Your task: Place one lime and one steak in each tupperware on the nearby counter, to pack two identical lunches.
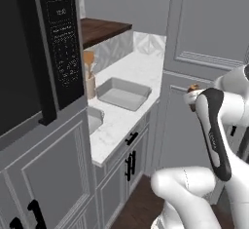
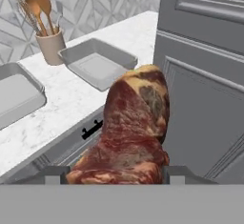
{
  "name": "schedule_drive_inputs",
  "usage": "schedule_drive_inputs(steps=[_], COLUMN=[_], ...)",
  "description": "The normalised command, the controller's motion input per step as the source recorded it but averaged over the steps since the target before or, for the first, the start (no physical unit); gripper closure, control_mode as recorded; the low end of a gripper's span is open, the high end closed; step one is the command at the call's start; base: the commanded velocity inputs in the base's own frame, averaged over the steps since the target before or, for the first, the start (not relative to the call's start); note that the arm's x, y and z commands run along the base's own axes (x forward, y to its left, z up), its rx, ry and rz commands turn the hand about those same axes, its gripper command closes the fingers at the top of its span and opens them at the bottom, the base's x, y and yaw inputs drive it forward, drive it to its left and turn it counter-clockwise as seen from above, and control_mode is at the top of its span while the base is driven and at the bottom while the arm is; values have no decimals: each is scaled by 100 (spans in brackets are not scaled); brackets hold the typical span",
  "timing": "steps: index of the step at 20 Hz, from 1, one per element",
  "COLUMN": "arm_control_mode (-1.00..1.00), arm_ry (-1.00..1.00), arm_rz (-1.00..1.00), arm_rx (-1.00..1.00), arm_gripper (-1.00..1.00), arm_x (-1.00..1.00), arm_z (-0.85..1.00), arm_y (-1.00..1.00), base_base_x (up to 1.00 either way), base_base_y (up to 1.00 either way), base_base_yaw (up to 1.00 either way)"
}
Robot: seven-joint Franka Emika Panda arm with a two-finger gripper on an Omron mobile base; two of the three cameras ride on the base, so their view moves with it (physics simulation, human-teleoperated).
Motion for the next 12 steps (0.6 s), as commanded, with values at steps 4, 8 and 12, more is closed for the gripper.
schedule_drive_inputs(steps=[4, 8, 12], arm_control_mode=[100, 100, 100], arm_ry=[0, 0, 0], arm_rz=[0, 0, 0], arm_rx=[0, 0, 0], arm_gripper=[100, 100, 100], arm_x=[0, 0, 0], arm_z=[0, 0, 0], arm_y=[0, 0, 0], base_base_x=[81, 40, 35], base_base_y=[1, 3, 0], base_base_yaw=[25, 42, 49])
